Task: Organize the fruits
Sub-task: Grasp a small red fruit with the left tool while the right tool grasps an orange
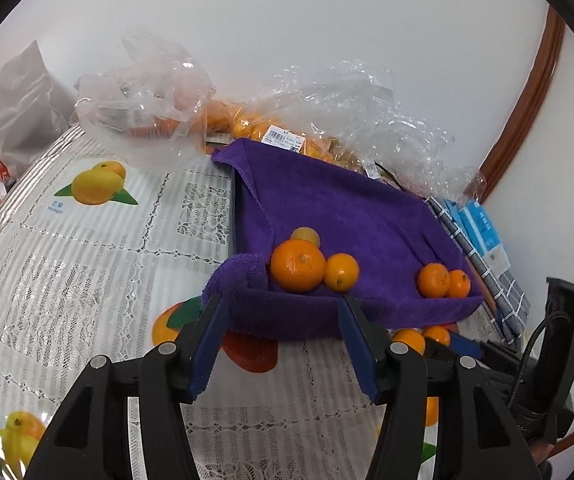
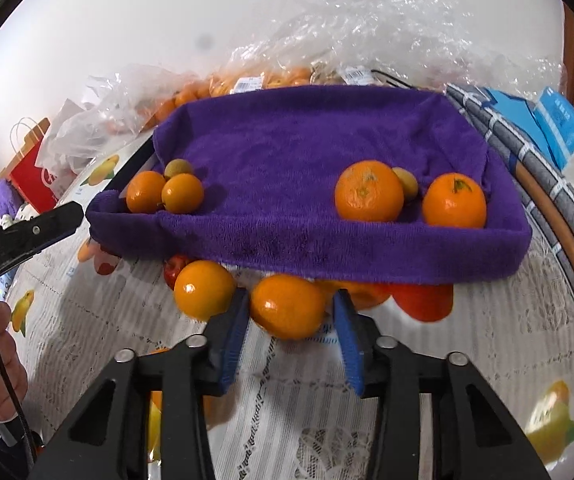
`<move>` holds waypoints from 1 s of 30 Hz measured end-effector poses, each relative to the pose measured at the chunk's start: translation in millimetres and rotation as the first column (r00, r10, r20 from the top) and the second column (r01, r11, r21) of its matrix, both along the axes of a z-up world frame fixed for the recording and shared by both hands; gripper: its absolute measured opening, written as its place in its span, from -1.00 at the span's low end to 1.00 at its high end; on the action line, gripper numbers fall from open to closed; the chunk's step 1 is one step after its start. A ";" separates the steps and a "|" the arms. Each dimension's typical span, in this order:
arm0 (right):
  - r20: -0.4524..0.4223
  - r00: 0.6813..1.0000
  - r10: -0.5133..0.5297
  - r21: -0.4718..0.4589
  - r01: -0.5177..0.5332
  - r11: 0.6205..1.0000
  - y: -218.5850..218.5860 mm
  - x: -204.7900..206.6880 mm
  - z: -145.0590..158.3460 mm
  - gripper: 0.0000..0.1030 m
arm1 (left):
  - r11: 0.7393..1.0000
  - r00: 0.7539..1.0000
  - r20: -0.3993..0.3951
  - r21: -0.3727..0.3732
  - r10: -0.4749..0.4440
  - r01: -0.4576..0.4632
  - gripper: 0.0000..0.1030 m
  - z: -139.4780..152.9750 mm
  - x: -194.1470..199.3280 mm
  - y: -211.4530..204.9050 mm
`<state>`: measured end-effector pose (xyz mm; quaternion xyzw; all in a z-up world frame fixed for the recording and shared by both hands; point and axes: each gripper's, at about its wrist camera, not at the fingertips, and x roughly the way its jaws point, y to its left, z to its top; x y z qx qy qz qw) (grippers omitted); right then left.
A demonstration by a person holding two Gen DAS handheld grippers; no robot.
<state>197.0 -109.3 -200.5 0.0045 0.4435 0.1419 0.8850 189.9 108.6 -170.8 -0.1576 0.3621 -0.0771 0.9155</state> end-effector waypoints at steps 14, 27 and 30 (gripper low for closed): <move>0.116 0.992 -0.050 0.000 0.051 0.999 -56.0 -16.7 13.2 -0.23 | 0.967 0.970 -0.008 0.083 -0.242 0.242 0.03 -8.7 -12.4 -59.0; 0.128 0.991 -0.037 -0.012 0.039 0.999 -61.7 -19.5 12.5 -0.23 | 0.948 0.972 -0.102 0.219 -0.211 0.229 -0.05 -22.6 7.3 -89.5; 0.122 0.992 -0.037 -0.005 0.038 0.999 -62.2 -19.4 12.0 -0.23 | 0.939 0.969 -0.101 0.246 -0.224 0.242 -0.05 -21.6 9.4 -97.9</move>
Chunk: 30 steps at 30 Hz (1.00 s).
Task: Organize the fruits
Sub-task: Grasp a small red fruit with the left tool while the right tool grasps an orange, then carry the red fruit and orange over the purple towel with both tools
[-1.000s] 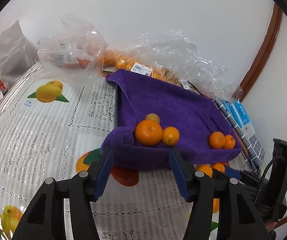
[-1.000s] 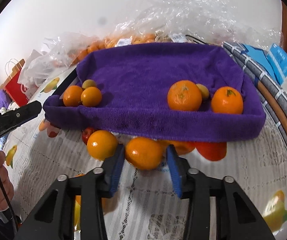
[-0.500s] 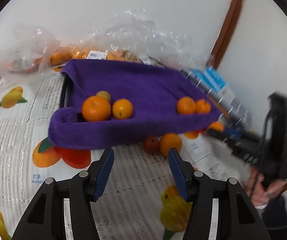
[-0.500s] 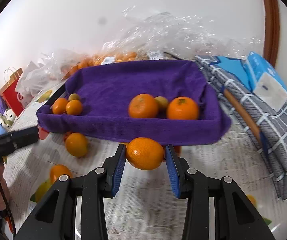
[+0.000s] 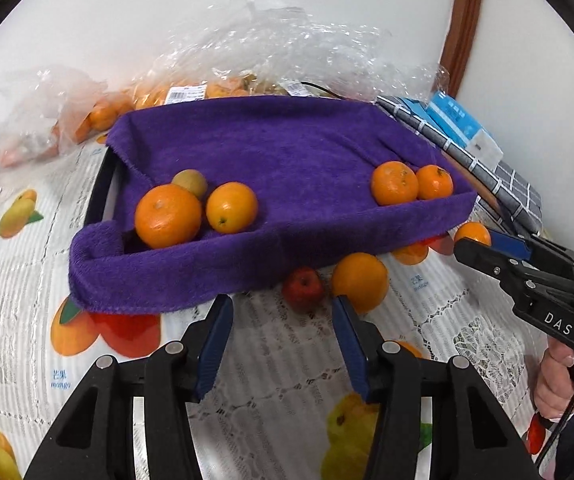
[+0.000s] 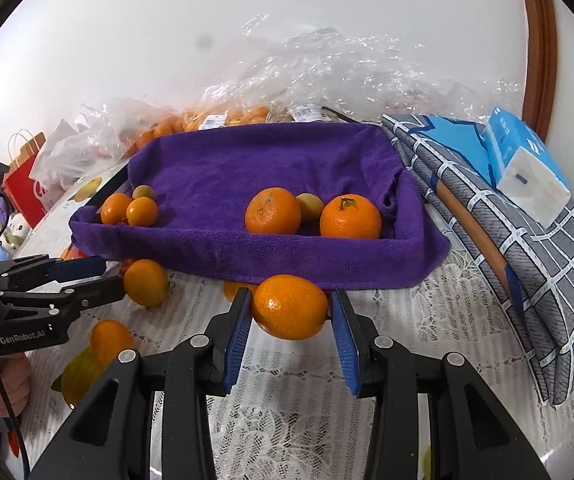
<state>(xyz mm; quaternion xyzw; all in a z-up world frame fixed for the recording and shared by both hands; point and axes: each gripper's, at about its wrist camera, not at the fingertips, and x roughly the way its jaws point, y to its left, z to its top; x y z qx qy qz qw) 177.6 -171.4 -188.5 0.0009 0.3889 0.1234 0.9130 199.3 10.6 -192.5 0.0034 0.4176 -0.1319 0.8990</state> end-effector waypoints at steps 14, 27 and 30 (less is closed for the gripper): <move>-0.010 1.000 -0.003 0.002 0.003 1.000 0.0 1.6 -1.6 -0.23 | 0.999 0.999 -0.020 -0.035 -0.030 0.030 -0.56 -3.6 11.1 -9.1; -0.006 1.000 -0.006 0.022 0.007 1.000 -2.5 2.1 -1.1 -0.22 | 0.987 0.998 0.058 -0.160 -0.010 0.020 -0.56 10.4 0.6 8.3; 0.003 1.000 -0.010 0.030 0.009 0.999 -3.9 0.9 0.4 -0.22 | 0.981 0.997 0.077 -0.196 0.005 0.010 -0.56 15.6 -0.8 14.5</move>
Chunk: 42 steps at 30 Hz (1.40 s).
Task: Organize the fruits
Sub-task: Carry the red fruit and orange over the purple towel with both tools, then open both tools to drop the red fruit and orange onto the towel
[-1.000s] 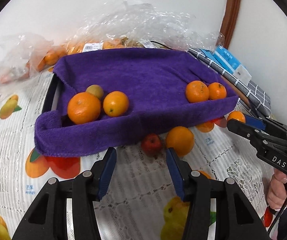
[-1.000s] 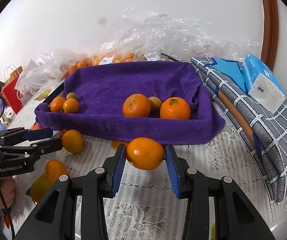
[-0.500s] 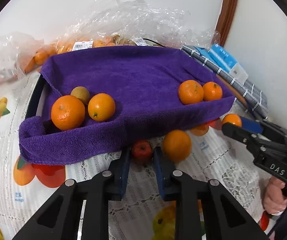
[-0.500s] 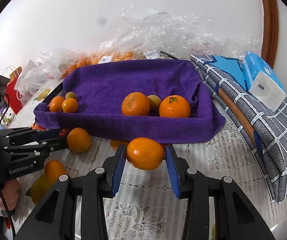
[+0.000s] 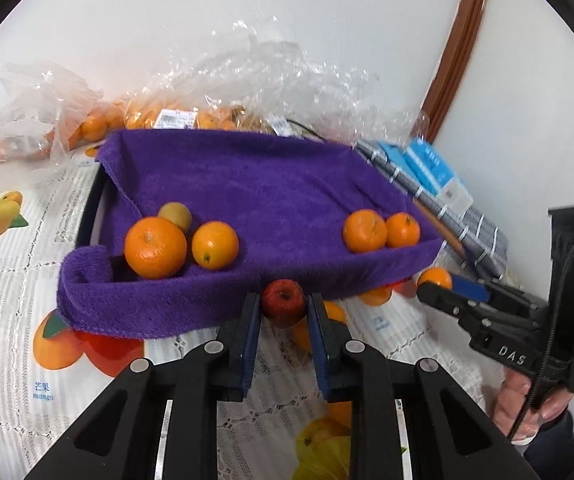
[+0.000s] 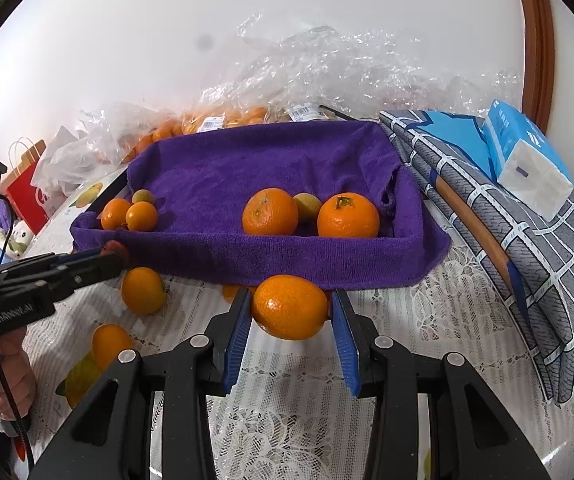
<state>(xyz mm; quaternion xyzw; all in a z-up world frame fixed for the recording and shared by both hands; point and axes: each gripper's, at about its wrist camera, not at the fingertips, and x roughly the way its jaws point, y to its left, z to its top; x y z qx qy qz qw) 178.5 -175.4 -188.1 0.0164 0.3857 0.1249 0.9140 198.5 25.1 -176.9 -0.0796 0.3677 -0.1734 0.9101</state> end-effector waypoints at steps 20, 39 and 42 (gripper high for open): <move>0.130 0.992 0.005 -0.060 0.003 0.998 5.7 38.4 58.0 -0.23 | 0.994 0.996 0.041 -0.066 0.084 -0.082 -0.56 43.2 41.5 25.9; 0.064 0.998 0.024 -0.058 -0.020 0.998 7.4 62.4 15.3 -0.22 | 0.997 0.998 0.004 -0.036 0.069 -0.069 -0.56 9.7 54.3 -2.2; 0.070 0.997 0.024 -0.061 -0.020 0.998 8.2 62.0 14.4 -0.22 | 0.997 0.997 0.004 -0.028 0.072 -0.072 -0.56 8.2 53.9 -3.9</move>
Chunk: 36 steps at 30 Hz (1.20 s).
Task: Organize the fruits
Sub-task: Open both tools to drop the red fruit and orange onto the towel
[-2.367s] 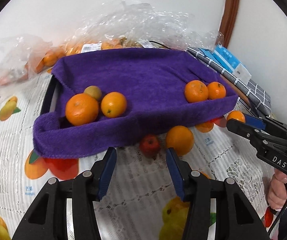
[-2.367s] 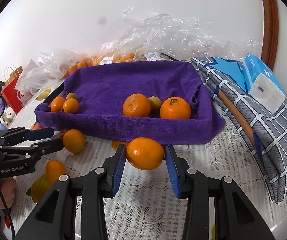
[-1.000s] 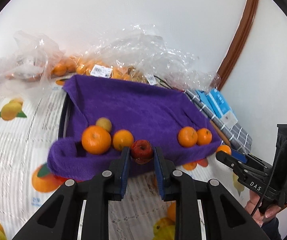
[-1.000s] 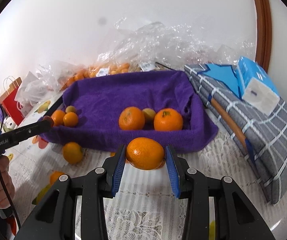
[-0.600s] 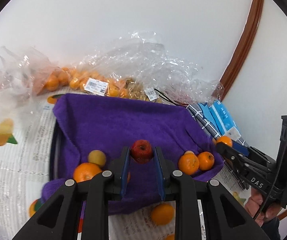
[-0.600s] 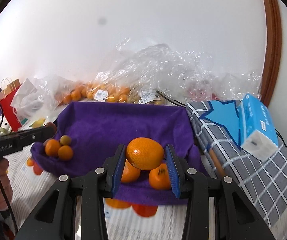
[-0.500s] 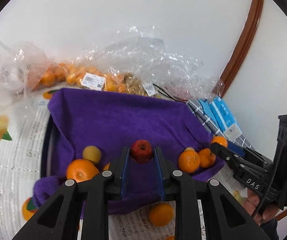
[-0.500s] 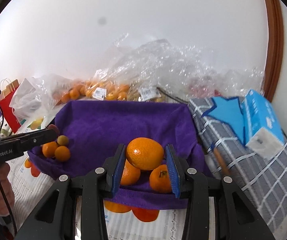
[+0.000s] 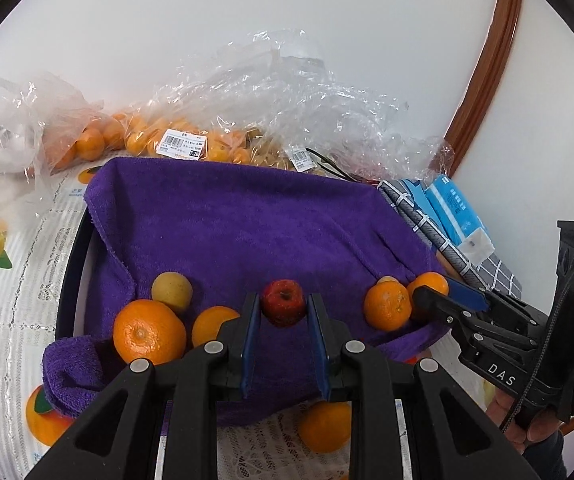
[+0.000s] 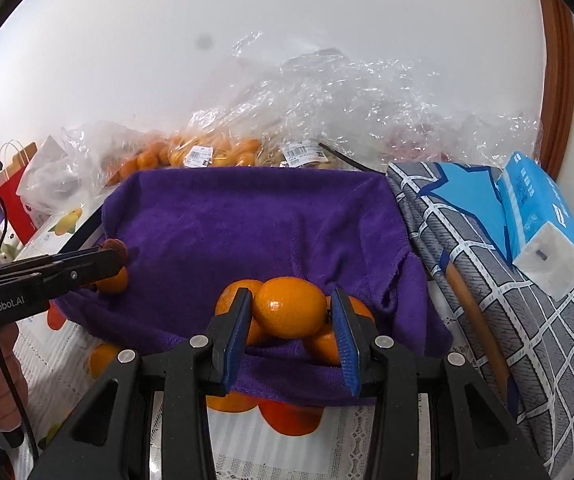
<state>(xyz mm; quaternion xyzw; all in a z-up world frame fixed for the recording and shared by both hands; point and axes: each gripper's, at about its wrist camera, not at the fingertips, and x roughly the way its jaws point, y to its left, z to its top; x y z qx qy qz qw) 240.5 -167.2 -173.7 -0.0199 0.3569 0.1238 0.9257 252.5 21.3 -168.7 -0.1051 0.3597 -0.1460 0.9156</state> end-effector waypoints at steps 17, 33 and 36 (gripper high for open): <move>0.029 0.999 -0.021 -0.050 0.022 0.999 1.0 -2.3 -0.2 -0.01 | 0.999 1.000 -0.004 0.044 0.017 -0.017 -0.56 -7.7 1.3 -5.0; 0.023 0.992 -0.121 0.002 0.121 0.993 -8.9 -21.7 17.7 0.08 | 0.998 0.999 0.015 -0.029 0.049 -0.049 -0.25 4.4 -4.7 14.0; 0.005 0.993 -0.114 0.007 0.114 0.993 -0.3 -38.1 24.1 0.08 | 0.996 0.996 0.033 -0.055 0.077 -0.076 -0.19 9.4 -6.9 25.1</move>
